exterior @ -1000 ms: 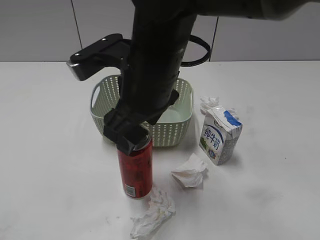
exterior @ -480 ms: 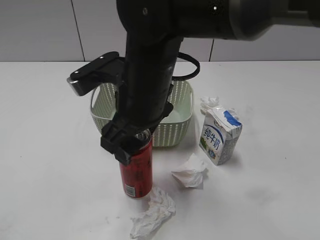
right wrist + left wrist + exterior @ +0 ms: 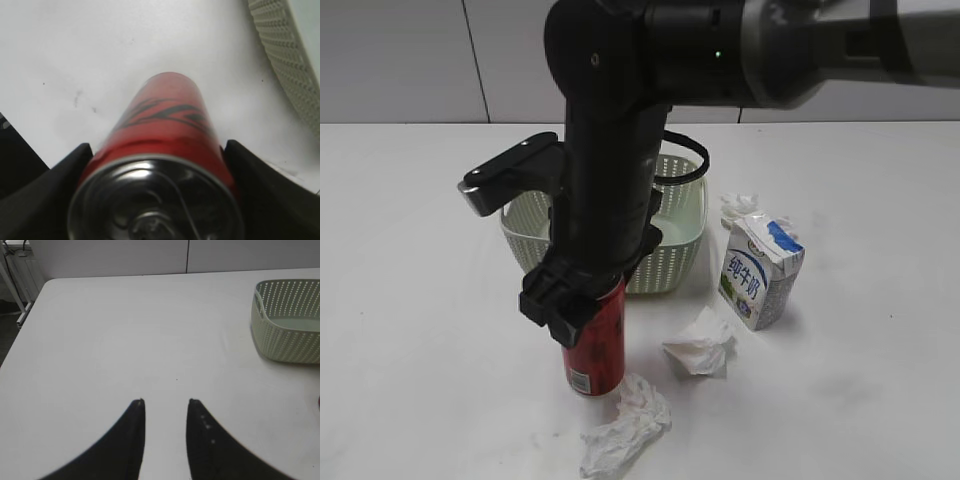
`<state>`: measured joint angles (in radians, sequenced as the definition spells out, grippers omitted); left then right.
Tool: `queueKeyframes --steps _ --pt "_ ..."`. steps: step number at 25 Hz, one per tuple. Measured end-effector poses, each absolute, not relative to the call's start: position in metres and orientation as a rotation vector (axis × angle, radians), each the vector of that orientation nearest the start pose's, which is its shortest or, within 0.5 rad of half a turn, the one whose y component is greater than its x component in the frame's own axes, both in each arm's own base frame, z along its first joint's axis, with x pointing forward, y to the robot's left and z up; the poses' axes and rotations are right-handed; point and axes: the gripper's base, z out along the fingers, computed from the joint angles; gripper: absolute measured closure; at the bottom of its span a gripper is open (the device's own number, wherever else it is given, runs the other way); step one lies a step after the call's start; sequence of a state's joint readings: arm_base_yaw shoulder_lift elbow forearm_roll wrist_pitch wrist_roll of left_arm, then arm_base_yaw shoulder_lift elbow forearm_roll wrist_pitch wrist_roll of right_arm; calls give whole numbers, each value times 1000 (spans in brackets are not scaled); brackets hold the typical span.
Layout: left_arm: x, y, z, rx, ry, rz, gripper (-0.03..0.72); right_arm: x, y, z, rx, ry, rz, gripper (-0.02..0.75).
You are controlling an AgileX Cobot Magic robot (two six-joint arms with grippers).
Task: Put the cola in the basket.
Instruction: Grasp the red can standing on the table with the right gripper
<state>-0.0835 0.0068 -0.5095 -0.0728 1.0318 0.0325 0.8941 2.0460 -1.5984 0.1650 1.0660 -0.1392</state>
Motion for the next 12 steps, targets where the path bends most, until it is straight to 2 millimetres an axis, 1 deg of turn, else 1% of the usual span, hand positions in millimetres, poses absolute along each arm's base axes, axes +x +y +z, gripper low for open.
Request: queueKeyframes --steps 3,6,7,12 --pt "-4 -5 282 119 2009 -119 459 252 335 200 -1411 2705 294 153" --pt "-4 -5 282 119 2009 -119 458 252 335 199 -1400 2711 292 206" --pt "-4 -5 282 119 2009 -119 458 252 335 199 -1398 2713 292 214" --pt "-4 -5 282 119 2009 -119 456 252 335 200 -1357 2737 291 214"
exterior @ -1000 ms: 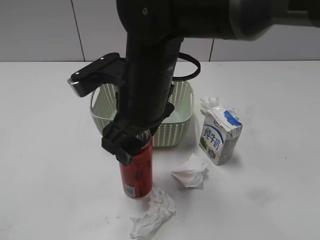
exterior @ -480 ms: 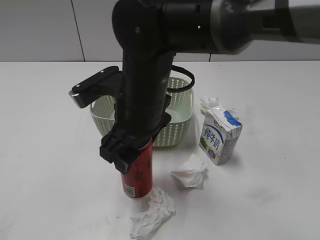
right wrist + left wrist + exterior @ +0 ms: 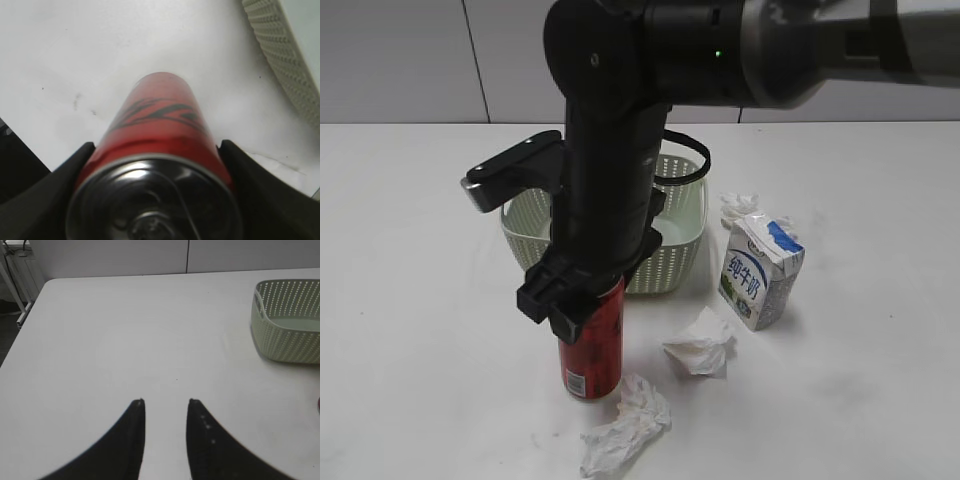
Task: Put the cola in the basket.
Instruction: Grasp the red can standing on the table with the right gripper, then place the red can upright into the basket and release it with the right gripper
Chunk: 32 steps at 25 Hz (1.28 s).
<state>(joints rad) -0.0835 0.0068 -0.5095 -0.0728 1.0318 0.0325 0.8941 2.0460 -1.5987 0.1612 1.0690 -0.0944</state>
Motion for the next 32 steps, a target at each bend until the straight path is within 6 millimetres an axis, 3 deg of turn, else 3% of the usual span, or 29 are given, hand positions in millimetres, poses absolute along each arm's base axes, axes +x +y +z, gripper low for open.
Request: queueKeyframes --steps 7,11,20,23,26,32 --pt "-4 -5 282 119 2009 -119 456 256 331 201 -1386 2719 208 214" --pt "-4 -5 282 119 2009 -119 456 259 332 216 -1420 2719 165 214" --pt "-4 -5 282 119 2009 -119 456 278 355 317 -1342 2395 311 214" --pt "-4 -5 282 119 2009 -119 456 283 352 343 -1315 2290 259 214" --pt "-4 -5 282 119 2009 -119 456 287 348 351 -1309 2245 180 214" --pt "-4 -5 282 119 2009 -119 456 295 344 347 -1353 2225 103 214"
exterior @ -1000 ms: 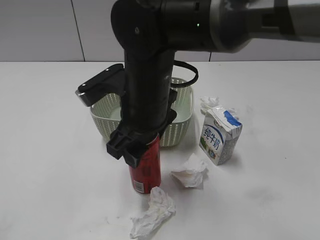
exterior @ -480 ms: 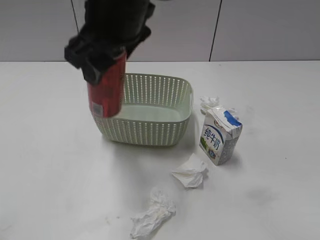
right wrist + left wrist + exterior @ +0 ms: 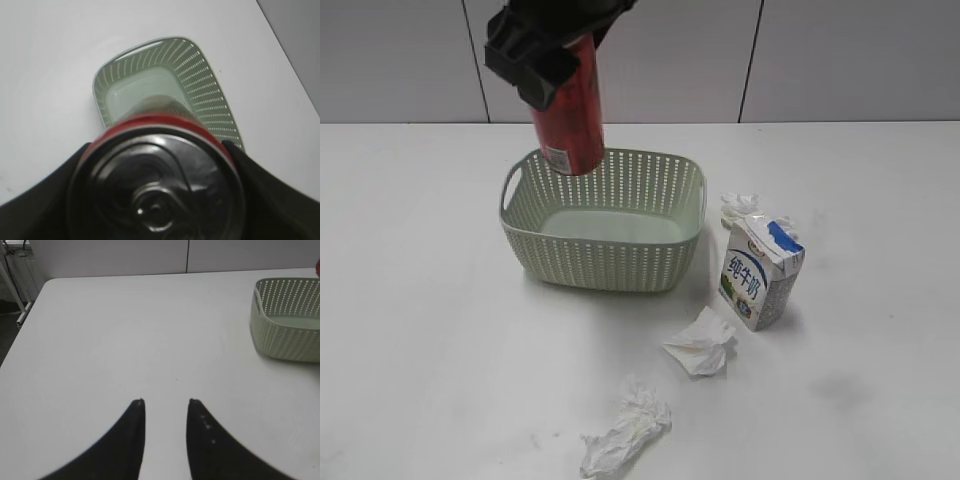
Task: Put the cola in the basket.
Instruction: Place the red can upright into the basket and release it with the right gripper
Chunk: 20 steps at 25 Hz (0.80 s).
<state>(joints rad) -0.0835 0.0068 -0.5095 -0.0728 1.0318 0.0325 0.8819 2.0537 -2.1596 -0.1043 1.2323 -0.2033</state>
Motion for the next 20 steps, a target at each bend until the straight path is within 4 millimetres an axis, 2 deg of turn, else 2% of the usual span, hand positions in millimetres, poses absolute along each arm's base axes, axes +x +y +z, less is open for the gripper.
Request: queueKeyframes --steps 8,20 --pt "-4 -5 282 119 2009 -119 457 323 333 323 -1316 2316 121 214" --pt "-4 -5 282 119 2009 -119 459 332 343 289 -1380 2363 110 214"
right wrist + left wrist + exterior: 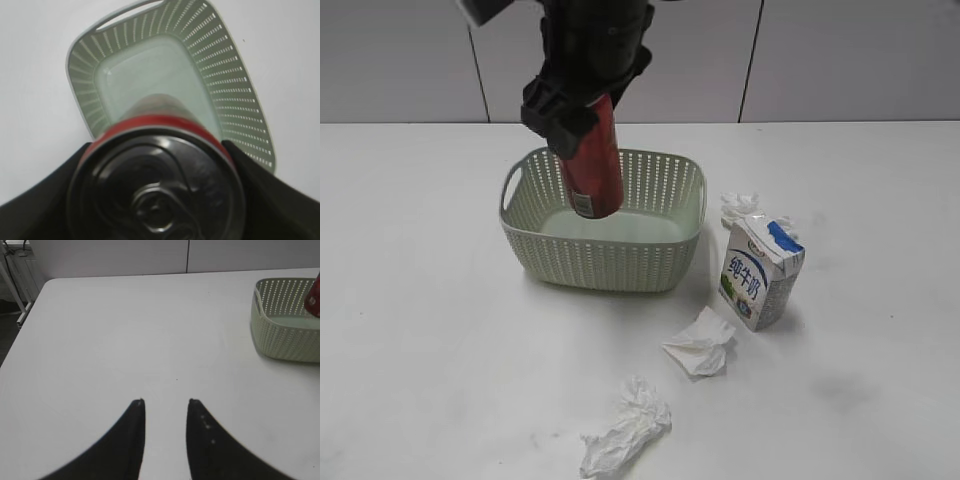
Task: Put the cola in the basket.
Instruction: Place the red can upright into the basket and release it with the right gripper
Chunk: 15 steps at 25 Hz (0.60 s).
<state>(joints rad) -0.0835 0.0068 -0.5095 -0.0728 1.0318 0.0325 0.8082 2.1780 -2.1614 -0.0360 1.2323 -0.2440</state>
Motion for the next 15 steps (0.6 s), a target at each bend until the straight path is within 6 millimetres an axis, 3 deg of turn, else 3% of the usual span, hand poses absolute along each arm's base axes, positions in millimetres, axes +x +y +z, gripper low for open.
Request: queueKeyframes --steps 6,11,15 --pt "-4 -5 282 119 2009 -119 459 348 337 273 -1345 2403 133 214" --pt "-4 -5 282 119 2009 -119 459 374 321 262 -1188 2481 356 214" --pt "-4 -5 282 119 2009 -119 459 383 317 257 -1179 2463 319 214"
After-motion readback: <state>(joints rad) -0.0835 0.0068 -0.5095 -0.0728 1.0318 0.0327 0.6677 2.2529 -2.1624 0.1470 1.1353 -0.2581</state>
